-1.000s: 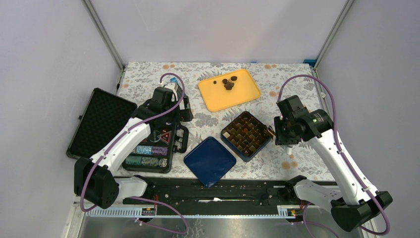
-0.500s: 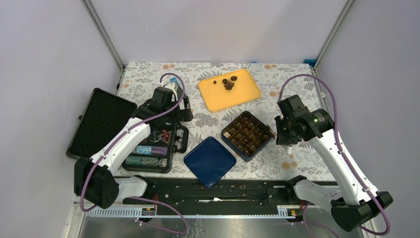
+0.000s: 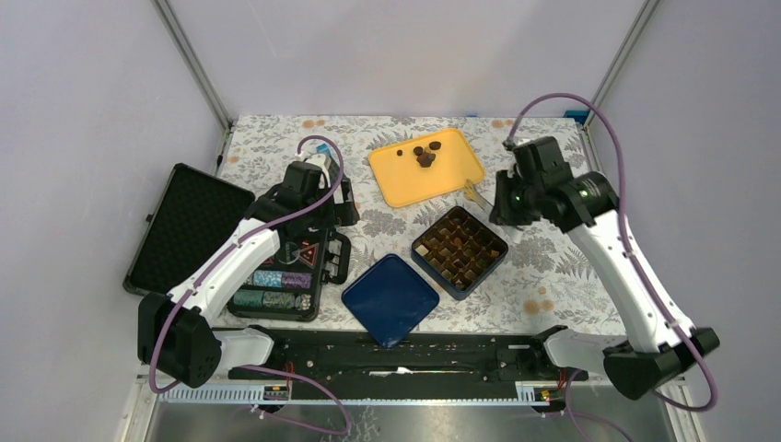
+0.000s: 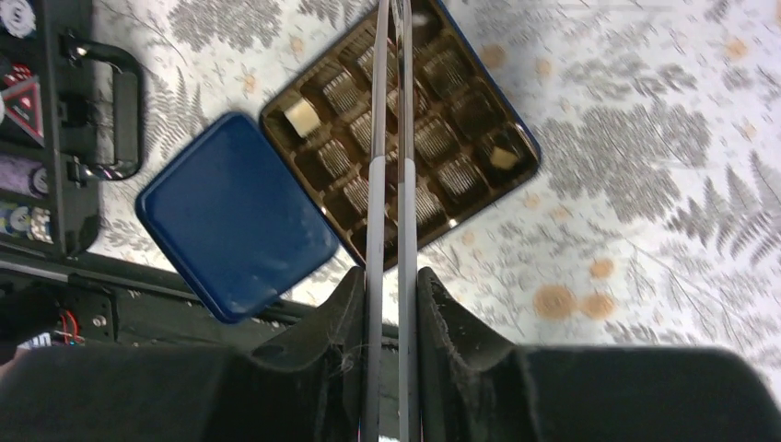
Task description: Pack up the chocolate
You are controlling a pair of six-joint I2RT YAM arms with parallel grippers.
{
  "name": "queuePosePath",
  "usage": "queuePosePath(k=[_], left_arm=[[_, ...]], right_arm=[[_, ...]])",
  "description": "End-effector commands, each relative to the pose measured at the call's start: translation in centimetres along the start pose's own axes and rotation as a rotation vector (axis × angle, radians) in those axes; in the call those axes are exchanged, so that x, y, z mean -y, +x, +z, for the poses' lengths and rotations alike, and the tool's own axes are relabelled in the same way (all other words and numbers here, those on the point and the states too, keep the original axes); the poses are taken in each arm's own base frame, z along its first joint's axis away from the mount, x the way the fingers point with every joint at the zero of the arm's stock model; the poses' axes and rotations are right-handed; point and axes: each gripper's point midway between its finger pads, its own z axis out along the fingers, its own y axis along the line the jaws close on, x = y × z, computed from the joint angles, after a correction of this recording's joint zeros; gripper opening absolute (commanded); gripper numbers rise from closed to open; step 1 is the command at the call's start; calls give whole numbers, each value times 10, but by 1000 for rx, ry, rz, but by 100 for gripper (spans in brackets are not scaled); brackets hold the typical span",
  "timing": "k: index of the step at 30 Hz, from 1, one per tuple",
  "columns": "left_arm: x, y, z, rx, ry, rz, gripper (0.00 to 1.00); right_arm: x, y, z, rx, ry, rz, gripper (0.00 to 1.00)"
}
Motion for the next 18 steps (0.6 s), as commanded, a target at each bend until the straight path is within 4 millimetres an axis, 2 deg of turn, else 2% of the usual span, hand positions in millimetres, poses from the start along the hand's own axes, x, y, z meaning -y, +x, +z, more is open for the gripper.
queuePosePath(k=[1,9,12,18], left_arm=[[8,-26,-8,78,15,21,99],[1,-31,-10,91,-27,34,99],[0,-30,-10,88,-30,41,99],[-6,-31,-12,93,-62,49,99]], right_arm=[[-35,-43,35,111,-111,-37,12],[-33,-93,113,199,21,-87,19],[-33,-97,145,181,58,-111,22],[-39,-95,180,148,112,-174,33]])
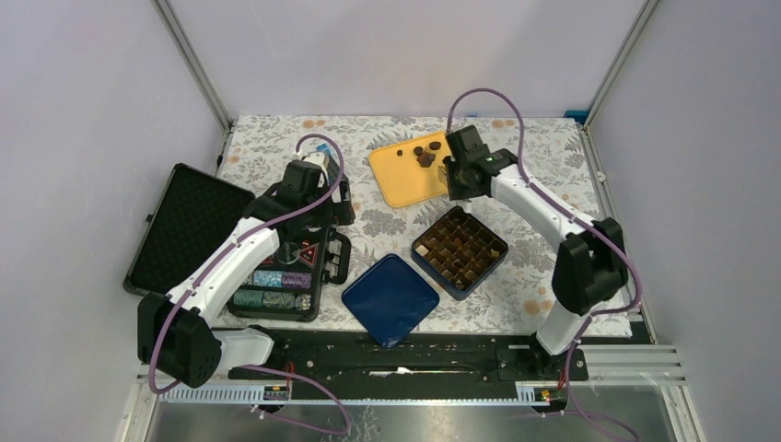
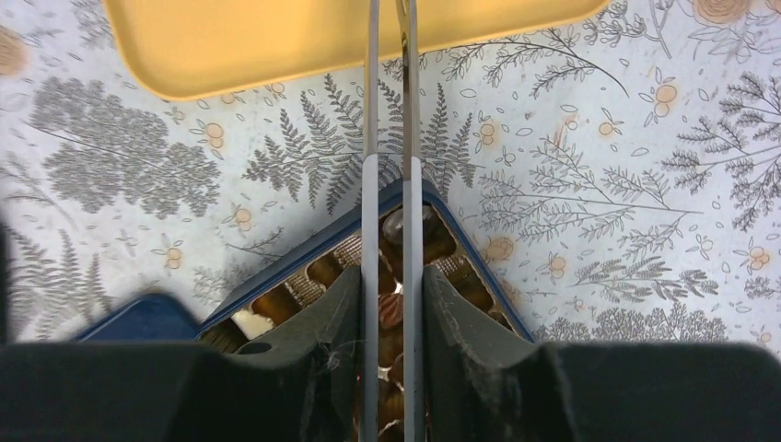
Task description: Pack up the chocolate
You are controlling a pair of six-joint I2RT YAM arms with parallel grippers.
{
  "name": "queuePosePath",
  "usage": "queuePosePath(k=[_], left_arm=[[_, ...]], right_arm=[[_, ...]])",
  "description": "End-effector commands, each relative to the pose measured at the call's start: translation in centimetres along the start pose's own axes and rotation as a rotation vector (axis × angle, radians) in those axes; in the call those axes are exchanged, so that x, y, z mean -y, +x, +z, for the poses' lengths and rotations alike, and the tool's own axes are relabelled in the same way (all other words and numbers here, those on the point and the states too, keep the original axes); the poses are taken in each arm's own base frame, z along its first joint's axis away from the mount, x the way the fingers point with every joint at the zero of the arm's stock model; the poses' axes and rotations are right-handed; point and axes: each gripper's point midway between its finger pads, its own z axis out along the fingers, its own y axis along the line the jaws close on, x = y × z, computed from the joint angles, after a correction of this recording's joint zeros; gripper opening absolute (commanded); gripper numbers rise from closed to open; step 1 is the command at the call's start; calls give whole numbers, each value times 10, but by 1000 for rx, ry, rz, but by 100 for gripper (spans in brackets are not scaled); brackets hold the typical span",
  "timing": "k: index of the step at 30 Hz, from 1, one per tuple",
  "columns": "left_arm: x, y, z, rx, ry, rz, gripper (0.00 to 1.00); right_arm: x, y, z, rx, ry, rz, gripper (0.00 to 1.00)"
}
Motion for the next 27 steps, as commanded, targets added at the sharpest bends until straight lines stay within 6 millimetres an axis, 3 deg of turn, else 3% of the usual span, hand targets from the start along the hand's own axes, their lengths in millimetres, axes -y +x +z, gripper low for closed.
queuePosePath(k=[1,18,27], left_arm=[[2,-26,-8,76,-15,17,99],[-4,-21,-10,81,-38,7,99],[-6,-19,-10,78,-45,8,99]], right_arm=[[-13,-37,4,125,21,-45,35],[-32,-43,49,87,31,-77,49],[-37,-47,59,83,26,-73,48]])
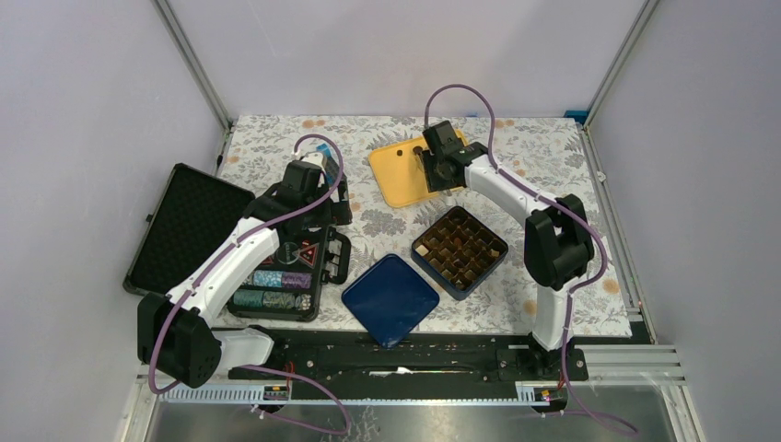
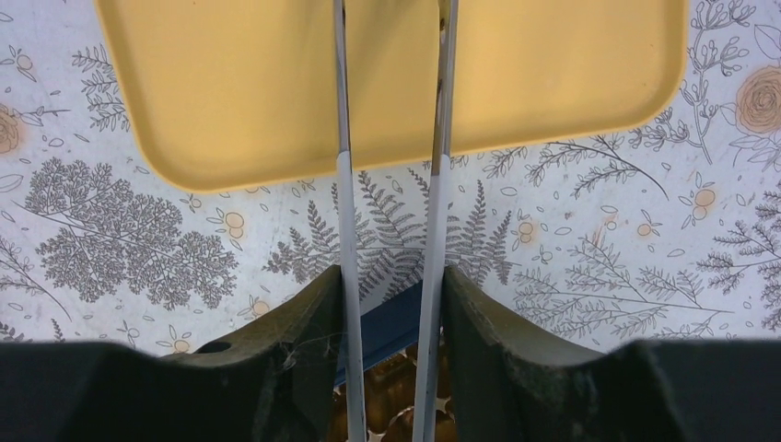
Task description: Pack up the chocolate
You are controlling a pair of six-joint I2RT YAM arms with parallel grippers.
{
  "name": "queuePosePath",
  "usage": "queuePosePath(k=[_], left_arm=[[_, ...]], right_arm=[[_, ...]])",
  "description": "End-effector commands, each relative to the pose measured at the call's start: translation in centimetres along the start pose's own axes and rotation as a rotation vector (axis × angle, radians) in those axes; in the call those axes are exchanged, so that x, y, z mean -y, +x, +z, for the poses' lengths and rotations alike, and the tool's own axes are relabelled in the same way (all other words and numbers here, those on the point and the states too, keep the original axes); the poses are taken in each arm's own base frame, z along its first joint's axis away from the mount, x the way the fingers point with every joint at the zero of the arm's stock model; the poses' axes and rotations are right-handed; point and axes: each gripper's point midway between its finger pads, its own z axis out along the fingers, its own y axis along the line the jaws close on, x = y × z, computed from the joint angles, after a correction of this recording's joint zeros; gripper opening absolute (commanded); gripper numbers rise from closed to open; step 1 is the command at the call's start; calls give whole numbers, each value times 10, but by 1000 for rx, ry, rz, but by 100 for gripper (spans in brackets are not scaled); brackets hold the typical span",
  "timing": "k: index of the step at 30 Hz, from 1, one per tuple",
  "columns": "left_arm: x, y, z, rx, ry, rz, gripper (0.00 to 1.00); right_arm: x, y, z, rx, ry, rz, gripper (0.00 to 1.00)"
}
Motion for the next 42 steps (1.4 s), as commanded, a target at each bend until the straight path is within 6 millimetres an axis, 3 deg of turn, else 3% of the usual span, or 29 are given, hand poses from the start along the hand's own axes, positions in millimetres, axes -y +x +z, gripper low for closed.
queuePosePath(k=[1,7,12,15,34,42], left_arm=[[2,-18,-10,69,5,3,99],[2,-18,-10,71,6,5,99],[2,-17,-8,63,5,8,99],[2,-16,-7,59,6,10,99],[1,-13,-7,55,4,8,99],[4,-18,-5,62,13,5,99]], right_arm=[[-6,-28,-4,76,0,8,47],[-8,-27,1,68,1,10,42],[-6,-28,-9,82,0,19,27],[-8,-27,-17,77,-24,24,24],[-5,-25,-87,125,-117,73,18],[-2,-1,-132,127,-155,71,16]])
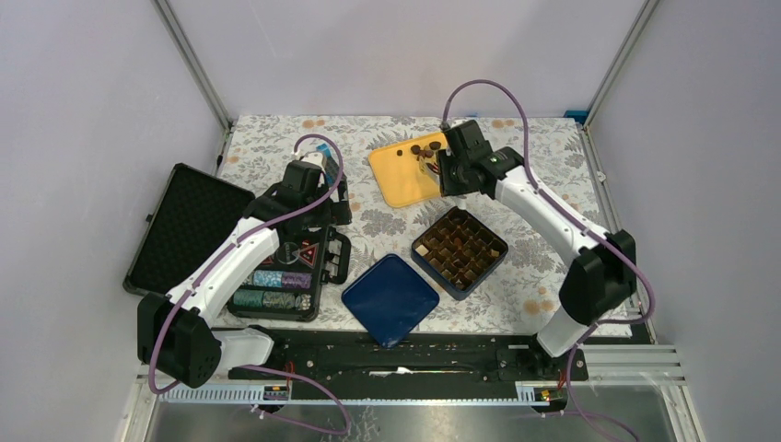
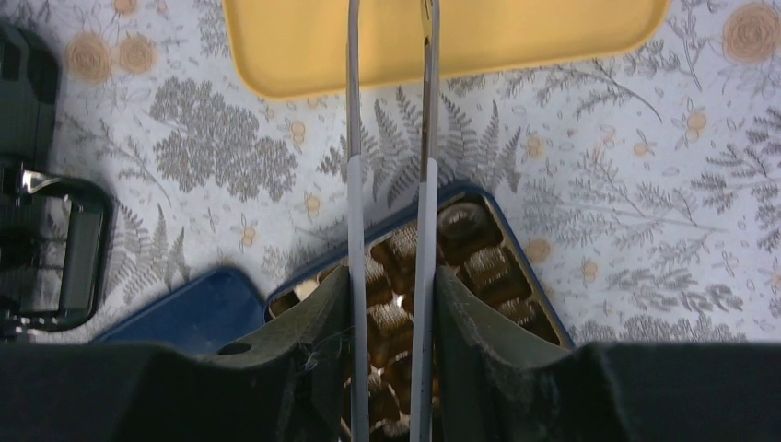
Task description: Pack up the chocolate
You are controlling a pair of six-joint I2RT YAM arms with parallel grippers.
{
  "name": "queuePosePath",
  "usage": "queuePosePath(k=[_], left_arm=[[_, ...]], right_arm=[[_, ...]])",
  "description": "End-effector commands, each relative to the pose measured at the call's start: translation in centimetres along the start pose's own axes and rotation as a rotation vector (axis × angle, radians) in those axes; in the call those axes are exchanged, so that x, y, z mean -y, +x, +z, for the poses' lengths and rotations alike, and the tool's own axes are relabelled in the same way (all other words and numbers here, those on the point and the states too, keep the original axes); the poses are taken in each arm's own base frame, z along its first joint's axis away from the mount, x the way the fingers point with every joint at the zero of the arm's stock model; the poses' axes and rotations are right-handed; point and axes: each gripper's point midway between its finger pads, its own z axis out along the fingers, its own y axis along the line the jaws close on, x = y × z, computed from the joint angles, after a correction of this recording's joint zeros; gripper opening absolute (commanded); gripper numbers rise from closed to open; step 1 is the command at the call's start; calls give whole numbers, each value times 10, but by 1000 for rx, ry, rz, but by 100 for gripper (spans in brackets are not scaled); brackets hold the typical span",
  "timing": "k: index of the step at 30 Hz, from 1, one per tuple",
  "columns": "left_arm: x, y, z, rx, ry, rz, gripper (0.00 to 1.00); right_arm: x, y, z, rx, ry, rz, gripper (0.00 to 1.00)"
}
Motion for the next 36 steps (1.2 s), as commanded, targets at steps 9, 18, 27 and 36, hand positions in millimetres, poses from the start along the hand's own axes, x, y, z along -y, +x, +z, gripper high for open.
queuePosePath(k=[9,18,27,36], left_arm=[[12,-23,2,47,35,16,99],[18,-23,7,33,57,3,99],[23,-25,8,24,76,-11,99],[21,-24,7,27,69,-11,99]], right_arm=[[7,33,-106,25,-57,-34,15],[15,83,-122,-75,-71,-75,15],[9,112,-116,-147,-100,-97,16],[4,122,-115,-183,-118,-116,17]])
